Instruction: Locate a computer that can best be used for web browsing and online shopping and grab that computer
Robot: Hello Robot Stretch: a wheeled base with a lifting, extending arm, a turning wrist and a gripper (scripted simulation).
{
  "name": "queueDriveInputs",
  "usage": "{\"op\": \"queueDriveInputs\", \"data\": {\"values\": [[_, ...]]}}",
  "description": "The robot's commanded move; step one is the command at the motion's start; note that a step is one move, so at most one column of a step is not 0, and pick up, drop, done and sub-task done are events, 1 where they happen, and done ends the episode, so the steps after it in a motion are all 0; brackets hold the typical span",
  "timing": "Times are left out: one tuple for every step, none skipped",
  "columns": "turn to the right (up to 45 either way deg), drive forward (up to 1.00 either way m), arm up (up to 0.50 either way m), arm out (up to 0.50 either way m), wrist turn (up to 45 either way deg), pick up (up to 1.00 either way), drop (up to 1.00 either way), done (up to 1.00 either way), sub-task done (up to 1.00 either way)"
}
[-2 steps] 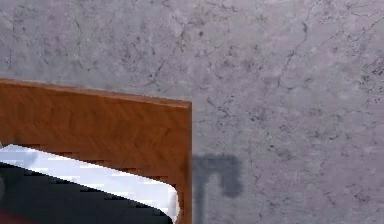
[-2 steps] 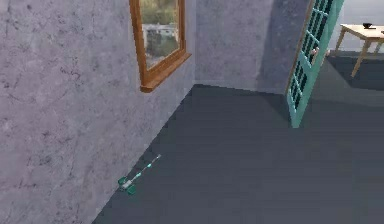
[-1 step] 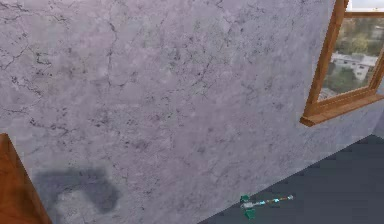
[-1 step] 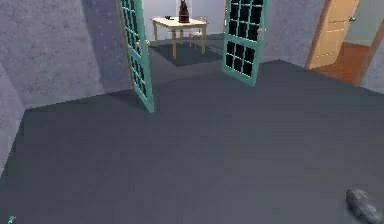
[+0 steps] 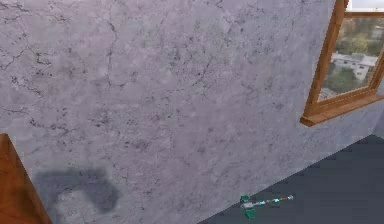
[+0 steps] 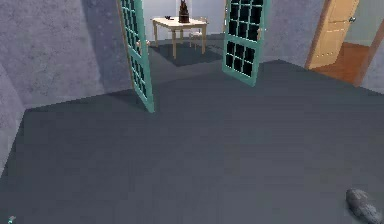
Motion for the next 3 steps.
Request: {"op": "queueDriveInputs", "data": {"values": [[-27.0,0.0,0.0,0.0,0.0,0.0,0.0,0.0,0.0],[0.0,0.5,0.0,0.0,0.0,0.0,0.0,0.0,0.0],[45.0,0.0,0.0,0.0,0.0,0.0,0.0,0.0,0.0]]}}
